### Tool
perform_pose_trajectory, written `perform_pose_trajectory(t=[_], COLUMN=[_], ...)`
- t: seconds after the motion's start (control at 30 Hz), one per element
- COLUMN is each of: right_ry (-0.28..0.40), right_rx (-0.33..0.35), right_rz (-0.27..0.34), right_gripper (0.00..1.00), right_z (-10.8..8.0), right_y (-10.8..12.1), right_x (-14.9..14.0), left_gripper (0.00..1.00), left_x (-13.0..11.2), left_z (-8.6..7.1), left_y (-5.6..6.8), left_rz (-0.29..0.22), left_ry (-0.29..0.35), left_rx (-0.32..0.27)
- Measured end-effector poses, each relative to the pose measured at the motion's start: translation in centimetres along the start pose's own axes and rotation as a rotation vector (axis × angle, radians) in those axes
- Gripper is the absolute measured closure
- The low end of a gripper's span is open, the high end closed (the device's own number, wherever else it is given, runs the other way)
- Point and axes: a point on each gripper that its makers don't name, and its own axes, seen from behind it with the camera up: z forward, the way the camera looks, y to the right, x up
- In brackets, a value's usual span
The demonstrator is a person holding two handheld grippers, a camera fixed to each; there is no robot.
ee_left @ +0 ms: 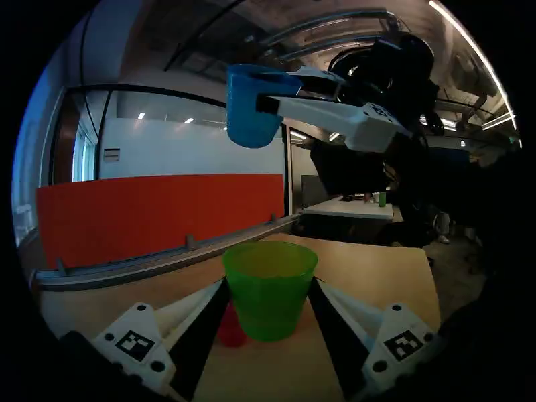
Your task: Pour water
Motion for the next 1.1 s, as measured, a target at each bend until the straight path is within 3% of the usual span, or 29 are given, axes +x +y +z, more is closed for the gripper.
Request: perform_pose_trajectory(t=[0.2,0.6,0.9,1.1], right_ry=[0.02,0.053,0.055,0.052], right_rx=[0.033,0.086,0.115,0.106], right_rz=[0.225,0.569,0.758,0.791], right_gripper=[0.1,0.1,0.1,0.1], right_z=[-0.2,-0.4,-0.3,-0.3], right_y=[-0.9,-2.3,-2.5,-1.9], right_x=[0.8,2.5,3.6,3.0], left_gripper=[0.19,0.19,0.19,0.19], left_x=[0.2,0.4,0.5,0.5], left_z=[0.0,0.1,0.2,0.1], left_y=[0.0,0.1,0.1,0.1], left_rz=[-0.001,0.001,0.002,0.005], left_ry=[0.001,0.005,0.004,0.003], left_rx=[0.002,0.003,0.004,0.004])
